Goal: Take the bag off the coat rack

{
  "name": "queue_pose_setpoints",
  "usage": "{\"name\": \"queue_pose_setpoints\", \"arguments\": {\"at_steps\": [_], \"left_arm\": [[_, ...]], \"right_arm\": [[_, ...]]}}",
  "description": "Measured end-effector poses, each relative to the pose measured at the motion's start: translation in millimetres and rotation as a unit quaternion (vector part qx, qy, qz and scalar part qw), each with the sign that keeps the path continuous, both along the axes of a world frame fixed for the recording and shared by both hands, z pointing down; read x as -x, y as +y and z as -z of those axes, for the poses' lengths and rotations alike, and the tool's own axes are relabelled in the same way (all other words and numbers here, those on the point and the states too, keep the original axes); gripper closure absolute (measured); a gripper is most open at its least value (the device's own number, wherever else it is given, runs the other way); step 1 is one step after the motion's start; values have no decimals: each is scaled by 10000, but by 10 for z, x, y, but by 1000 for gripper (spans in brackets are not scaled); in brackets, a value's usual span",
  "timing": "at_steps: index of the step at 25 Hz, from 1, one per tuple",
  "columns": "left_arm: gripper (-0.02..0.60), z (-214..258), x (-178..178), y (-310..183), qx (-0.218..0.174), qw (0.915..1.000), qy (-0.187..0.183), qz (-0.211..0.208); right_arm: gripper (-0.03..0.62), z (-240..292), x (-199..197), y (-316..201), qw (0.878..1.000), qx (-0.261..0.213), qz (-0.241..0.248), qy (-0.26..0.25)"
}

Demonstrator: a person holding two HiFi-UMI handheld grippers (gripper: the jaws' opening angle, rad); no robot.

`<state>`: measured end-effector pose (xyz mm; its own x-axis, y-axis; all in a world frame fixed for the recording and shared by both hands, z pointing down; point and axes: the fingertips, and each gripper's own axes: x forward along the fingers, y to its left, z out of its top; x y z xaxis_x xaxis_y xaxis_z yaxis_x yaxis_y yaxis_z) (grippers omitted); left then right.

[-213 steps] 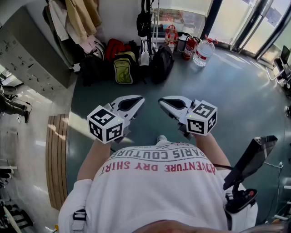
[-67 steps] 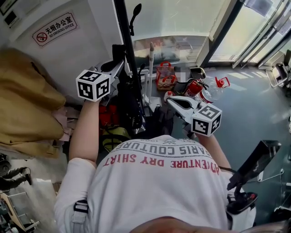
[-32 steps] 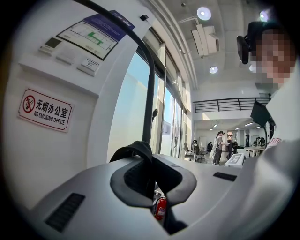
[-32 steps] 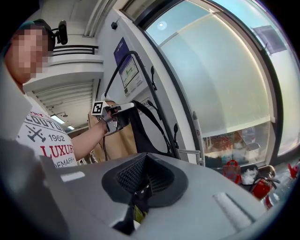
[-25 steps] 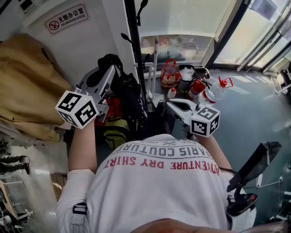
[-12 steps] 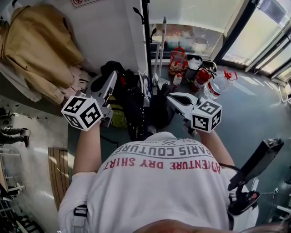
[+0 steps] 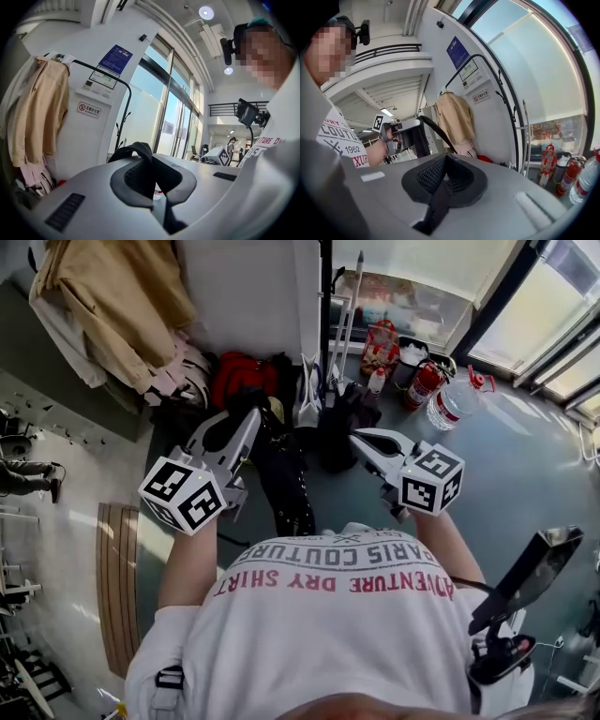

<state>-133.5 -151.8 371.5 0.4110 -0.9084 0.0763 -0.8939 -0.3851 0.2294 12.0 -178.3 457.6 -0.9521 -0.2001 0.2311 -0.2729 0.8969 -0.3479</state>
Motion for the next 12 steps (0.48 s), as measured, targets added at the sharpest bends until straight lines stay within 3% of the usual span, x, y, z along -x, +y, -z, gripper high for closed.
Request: {"name": "queue_pose_setpoints", "arguments": {"at_steps": [6, 12], "left_arm": [[574, 62, -76, 925, -345, 9991, -137, -207], [574, -103, -231, 1848, -200, 9968, -326, -709]], "right_arm": [[592, 90, 126, 864, 9997, -240, -49, 43], [592, 73, 300, 2017, 9993, -237, -275, -22]]}}
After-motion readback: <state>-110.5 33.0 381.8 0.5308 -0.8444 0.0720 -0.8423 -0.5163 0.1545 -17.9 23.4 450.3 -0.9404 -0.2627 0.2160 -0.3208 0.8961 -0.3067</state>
